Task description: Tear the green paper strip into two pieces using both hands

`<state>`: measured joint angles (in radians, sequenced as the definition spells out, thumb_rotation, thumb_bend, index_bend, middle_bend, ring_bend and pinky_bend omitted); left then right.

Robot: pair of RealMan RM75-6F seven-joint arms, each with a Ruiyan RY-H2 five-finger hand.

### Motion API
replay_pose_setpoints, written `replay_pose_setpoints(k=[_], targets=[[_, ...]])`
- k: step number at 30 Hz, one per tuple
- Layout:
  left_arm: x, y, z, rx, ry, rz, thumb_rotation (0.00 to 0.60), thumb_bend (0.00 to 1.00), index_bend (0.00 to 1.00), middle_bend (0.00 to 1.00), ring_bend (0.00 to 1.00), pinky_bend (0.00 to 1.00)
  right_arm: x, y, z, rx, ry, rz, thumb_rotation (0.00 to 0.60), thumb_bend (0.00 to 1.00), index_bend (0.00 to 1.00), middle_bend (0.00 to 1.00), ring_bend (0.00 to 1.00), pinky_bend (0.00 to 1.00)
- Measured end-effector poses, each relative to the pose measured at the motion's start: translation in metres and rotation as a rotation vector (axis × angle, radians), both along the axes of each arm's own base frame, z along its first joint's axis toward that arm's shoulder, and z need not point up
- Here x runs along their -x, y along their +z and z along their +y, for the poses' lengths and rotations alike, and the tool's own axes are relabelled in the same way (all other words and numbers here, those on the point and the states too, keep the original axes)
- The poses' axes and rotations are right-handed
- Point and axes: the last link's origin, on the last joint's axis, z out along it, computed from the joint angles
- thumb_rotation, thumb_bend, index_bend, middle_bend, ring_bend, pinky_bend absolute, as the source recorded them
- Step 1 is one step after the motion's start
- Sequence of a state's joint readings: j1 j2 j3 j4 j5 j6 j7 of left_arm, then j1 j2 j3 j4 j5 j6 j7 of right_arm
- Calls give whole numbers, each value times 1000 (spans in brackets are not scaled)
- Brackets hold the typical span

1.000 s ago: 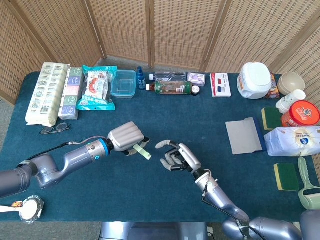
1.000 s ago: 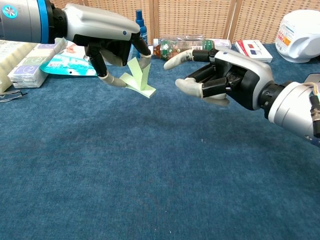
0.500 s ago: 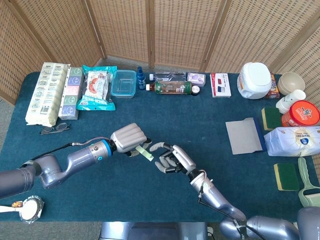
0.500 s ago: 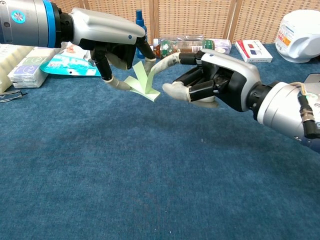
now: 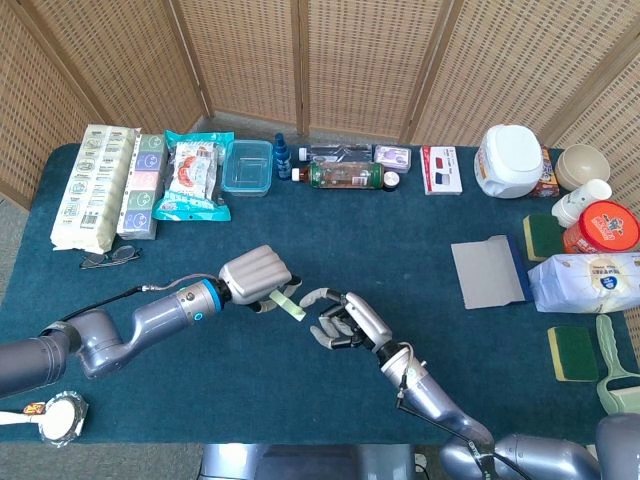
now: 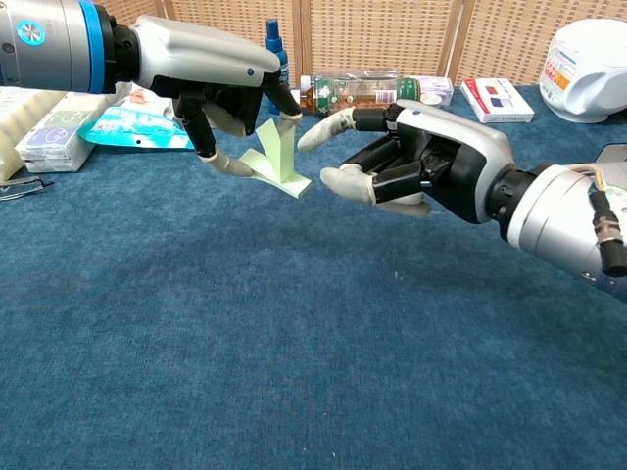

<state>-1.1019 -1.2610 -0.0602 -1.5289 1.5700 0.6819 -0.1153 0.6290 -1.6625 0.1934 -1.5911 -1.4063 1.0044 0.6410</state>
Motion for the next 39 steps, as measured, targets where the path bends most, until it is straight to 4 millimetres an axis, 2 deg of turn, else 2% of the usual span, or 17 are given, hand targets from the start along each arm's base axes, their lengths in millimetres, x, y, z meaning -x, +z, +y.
replay_pose_setpoints(k=[21,39], targets=[[-2,-6,-2,16,-4,2,600,415,693,1000,1000,1000,-11,-8,-6,-18,14,12,600,425,279,901,992,983],[-1,-8,1,12,7,7,600,413,693,1000,1000,1000,-13,-8,-5,-16,12,6,600,426,400,896,992,983]])
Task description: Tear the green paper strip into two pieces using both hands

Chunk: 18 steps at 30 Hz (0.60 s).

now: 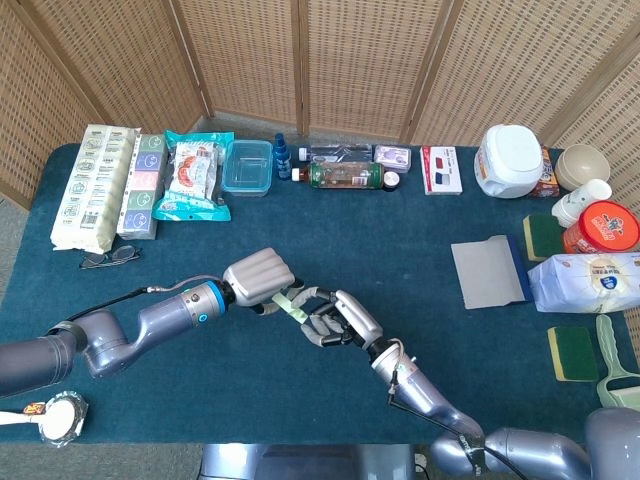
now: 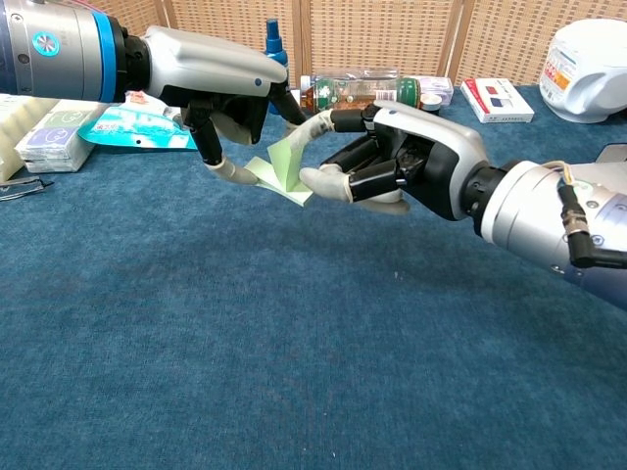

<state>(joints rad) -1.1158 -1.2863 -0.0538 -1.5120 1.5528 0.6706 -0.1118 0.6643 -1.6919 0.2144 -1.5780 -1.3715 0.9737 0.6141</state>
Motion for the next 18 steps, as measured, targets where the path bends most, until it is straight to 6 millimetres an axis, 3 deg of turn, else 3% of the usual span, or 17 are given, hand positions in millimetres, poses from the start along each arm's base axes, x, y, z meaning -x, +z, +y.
replay_pose_setpoints(k=[18], targets=[[0,1,0,4,5,-7,600,411,691,1000,1000,1000,-1,-3,0,2,2,8,600,425,454,896,992,983]])
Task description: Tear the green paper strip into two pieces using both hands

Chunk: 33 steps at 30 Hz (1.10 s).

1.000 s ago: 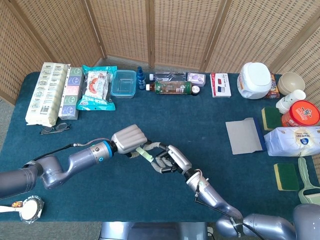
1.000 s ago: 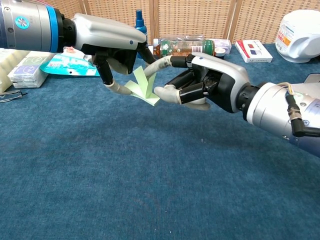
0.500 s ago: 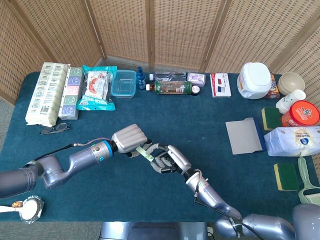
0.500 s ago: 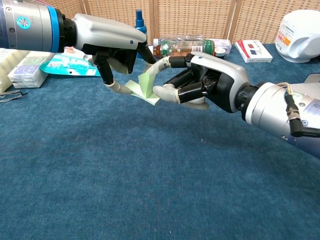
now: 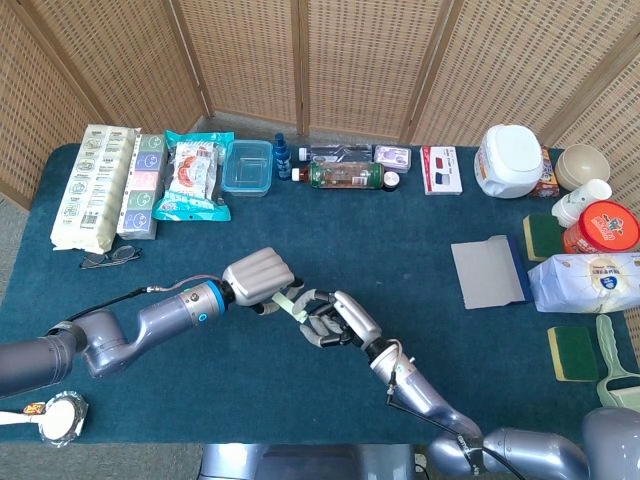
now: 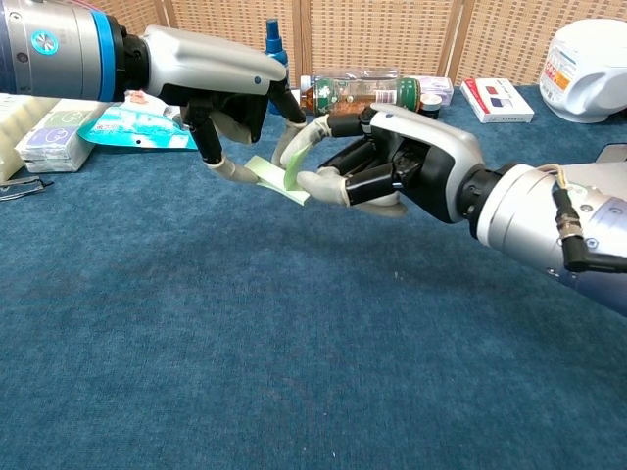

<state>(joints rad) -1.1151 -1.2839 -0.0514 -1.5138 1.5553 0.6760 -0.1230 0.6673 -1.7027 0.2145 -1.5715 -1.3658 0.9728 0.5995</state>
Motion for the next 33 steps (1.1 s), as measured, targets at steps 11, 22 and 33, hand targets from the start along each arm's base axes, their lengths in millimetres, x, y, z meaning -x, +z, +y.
replay_pose_setpoints(k=[11,22,33], targets=[[3,0,-1,5,1,2,600,411,691,1000,1000,1000,-2,-2,-1,-2,3,1,600,426,506,897,992,983],[5,-1,-4,13,-5,10,600,411,690,1000,1000,1000,-4,-4,-1,1,-2,-1,600,426,562,912,999,983],[5,-3,-5,21,-9,12,600,411,690,1000,1000,1000,-4,-7,-3,5,-10,-5,600,425,630,931,1000,983]])
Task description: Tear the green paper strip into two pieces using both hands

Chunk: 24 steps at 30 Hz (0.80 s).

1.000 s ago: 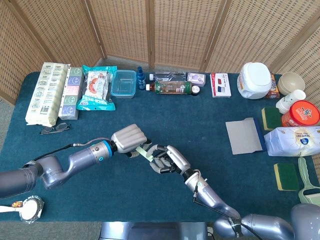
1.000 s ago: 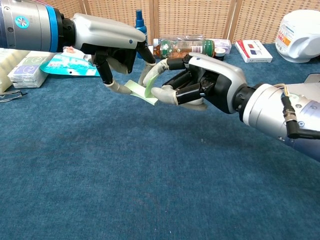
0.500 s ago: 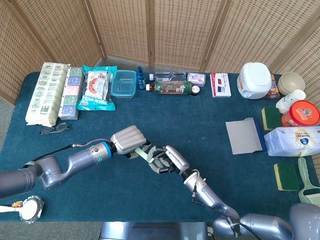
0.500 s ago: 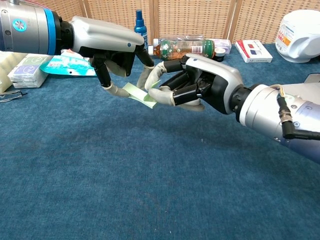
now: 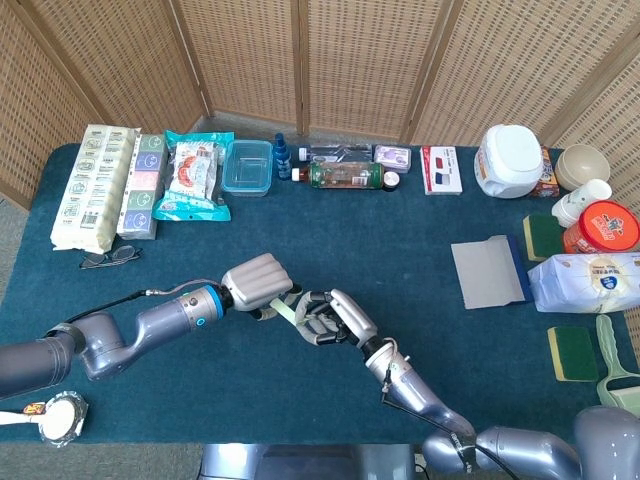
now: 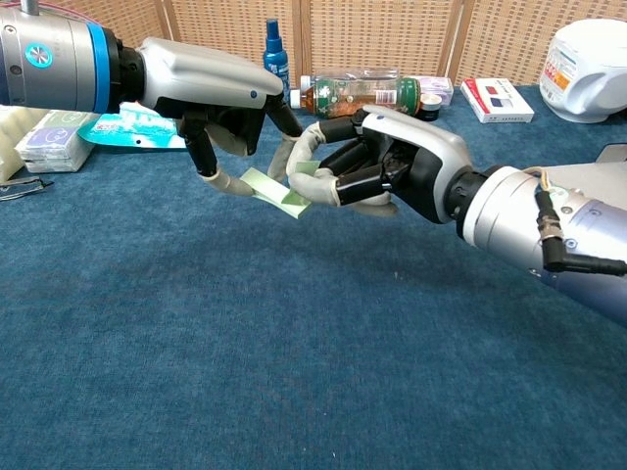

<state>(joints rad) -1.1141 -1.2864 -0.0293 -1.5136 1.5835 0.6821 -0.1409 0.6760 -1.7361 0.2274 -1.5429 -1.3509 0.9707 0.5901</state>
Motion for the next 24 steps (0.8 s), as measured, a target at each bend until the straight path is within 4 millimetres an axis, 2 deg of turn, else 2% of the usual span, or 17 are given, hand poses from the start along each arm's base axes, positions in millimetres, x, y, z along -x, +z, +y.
replay_pose_setpoints(k=[15,24], targets=[[7,1,0,0,8,9,600,411,689,1000,1000,1000,2,0,-1,-2,3,7,600,428,745,954,1000,992],[16,1,2,-4,25,21,600,410,690,1000,1000,1000,4,2,0,0,3,15,600,428,765,959,1000,992]])
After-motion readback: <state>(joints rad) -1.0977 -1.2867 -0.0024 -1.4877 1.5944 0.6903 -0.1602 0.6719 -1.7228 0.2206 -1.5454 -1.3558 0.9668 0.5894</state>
